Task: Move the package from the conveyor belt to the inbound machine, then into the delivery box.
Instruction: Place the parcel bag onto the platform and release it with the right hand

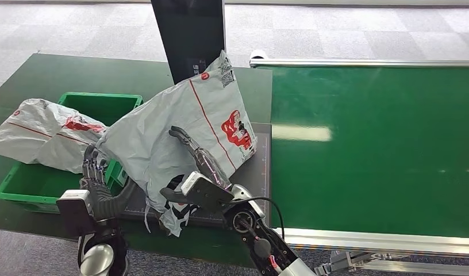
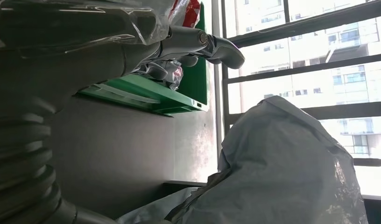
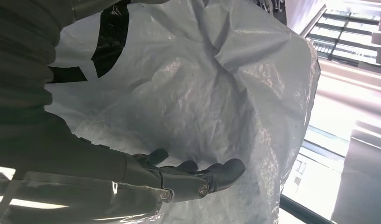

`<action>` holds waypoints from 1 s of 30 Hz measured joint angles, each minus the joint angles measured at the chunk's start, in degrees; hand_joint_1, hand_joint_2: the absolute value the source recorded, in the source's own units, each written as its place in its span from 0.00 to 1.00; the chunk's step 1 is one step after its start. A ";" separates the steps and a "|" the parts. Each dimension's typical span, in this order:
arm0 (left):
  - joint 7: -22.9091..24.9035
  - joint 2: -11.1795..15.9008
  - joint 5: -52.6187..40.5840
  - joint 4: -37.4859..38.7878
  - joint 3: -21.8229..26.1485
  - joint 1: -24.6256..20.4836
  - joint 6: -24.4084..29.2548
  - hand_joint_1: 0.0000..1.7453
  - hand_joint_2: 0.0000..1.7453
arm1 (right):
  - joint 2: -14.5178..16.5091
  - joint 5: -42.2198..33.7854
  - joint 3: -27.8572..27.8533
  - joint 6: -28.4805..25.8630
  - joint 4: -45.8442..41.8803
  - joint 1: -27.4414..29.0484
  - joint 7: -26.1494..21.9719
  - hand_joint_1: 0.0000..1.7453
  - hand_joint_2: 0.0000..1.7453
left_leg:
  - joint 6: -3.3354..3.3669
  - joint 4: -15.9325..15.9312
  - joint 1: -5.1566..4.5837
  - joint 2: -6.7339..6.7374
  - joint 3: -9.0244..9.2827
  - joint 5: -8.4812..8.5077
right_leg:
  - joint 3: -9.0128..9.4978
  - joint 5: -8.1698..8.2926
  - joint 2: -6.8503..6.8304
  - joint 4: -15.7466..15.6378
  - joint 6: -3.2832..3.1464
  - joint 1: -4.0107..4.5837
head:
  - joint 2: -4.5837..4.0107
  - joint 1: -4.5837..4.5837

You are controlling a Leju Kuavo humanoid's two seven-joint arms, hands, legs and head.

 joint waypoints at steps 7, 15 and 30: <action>0.00 -0.11 0.00 0.06 0.12 -0.01 0.00 0.00 1.00 | 0.00 0.00 -0.05 -0.17 -0.01 0.00 0.00 0.00 1.00 | 0.00 0.00 0.00 0.00 0.00 0.00 | 0.01 0.00 0.00 0.00 0.00 0.00 | 0.00 0.01; 0.00 -0.17 0.00 0.07 0.16 -0.01 0.00 0.00 1.00 | 0.00 0.00 -0.08 -0.19 0.00 0.00 0.00 0.00 1.00 | 0.00 0.00 0.00 0.00 0.00 0.00 | 0.00 0.00 0.00 0.00 0.00 0.00 | 0.00 0.00; -3.99 1.53 -15.11 -16.07 11.70 -8.01 8.51 0.00 1.00 | -7.98 -1.26 -14.43 -2.95 -14.41 16.53 -0.03 0.00 1.00 | -0.02 0.07 0.05 -0.20 -0.01 0.01 | 0.09 -0.01 -0.16 -0.03 0.01 0.05 | 0.00 0.21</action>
